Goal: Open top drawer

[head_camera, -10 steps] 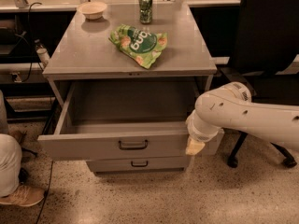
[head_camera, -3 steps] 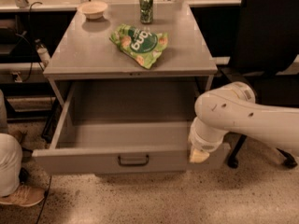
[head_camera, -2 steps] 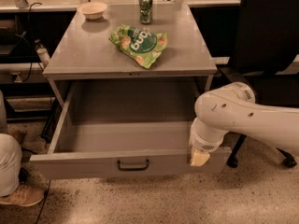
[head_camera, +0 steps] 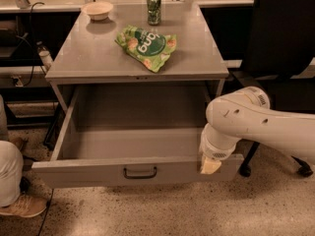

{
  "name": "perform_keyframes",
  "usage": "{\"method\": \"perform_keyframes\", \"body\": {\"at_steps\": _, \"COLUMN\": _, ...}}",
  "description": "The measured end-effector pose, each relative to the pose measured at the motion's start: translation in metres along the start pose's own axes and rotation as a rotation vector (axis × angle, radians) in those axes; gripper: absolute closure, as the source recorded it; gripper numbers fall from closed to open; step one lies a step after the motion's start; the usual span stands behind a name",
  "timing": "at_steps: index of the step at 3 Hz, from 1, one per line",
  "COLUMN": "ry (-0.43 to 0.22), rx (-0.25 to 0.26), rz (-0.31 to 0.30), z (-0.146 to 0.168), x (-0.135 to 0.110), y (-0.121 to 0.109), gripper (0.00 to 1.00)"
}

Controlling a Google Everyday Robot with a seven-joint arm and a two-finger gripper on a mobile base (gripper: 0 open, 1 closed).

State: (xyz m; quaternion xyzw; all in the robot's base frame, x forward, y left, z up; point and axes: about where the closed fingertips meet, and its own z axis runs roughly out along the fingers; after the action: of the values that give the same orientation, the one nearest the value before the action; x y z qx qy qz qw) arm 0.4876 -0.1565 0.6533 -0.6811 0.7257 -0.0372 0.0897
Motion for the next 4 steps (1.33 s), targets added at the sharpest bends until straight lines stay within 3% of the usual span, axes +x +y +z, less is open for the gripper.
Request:
{"method": "perform_keyframes", "body": {"at_steps": 2, "ry": -0.001, "rx": 0.012, "rz": 0.005, "z": -0.006, "x": 0.003, "y": 0.0, "gripper": 0.01}}
{"method": "perform_keyframes", "body": {"at_steps": 3, "ry": -0.007, "rx": 0.034, "rz": 0.018, "z": -0.015, "x": 0.01, "y": -0.001, "gripper": 0.0}}
{"method": "perform_keyframes", "body": {"at_steps": 4, "ry": -0.059, "rx": 0.127, "rz": 0.109, "z": -0.061, "x": 0.052, "y": -0.012, "gripper": 0.0}}
